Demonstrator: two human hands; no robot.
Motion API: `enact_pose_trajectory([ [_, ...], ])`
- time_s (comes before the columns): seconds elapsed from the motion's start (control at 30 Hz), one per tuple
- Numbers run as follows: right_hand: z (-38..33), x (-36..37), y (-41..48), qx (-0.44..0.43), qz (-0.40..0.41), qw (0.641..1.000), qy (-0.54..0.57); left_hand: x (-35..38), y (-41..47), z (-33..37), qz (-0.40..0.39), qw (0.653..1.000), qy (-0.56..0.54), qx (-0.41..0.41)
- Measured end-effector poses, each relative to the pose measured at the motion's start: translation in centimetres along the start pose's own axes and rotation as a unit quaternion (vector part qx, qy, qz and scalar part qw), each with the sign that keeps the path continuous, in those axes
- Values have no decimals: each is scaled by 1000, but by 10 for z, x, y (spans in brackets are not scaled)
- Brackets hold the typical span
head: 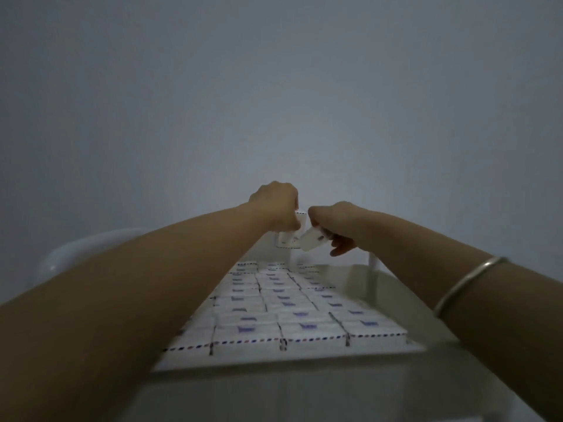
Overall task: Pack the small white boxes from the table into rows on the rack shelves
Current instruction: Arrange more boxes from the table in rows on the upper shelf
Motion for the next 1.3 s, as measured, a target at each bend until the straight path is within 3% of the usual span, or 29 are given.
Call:
enact_pose_trajectory([
  [0.2, 17, 25, 16, -2, -95, 989, 116, 15, -1, -17, -53, 991, -118, -40],
  [0.3, 24, 27, 14, 9, -137, 983, 121, 18, -5, -15, -58, 986, -152, -41],
  [0.47, 30, 29, 13, 9, -136, 983, 126, 24, -3, -8, -46, 985, -162, -23],
  [0.7, 34, 28, 12, 29, -135, 975, 176, 36, -4, -11, -87, 961, -255, -64],
  [1.1, 39, 25, 12, 73, -90, 974, 193, 47, -3, -10, -181, 963, -198, -39],
  [1.3, 40, 23, 14, 70, -97, 969, 214, 51, -6, -6, -229, 966, -119, -7],
])
Point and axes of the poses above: each hand's wrist, its own y-axis towards the middle knuckle, its own x-axis out of the palm, z = x × y, the point moved 4 cm from there along y, towards the middle knuckle, and after that the axes turned 3 degrees about z, right-handed, at the moved point
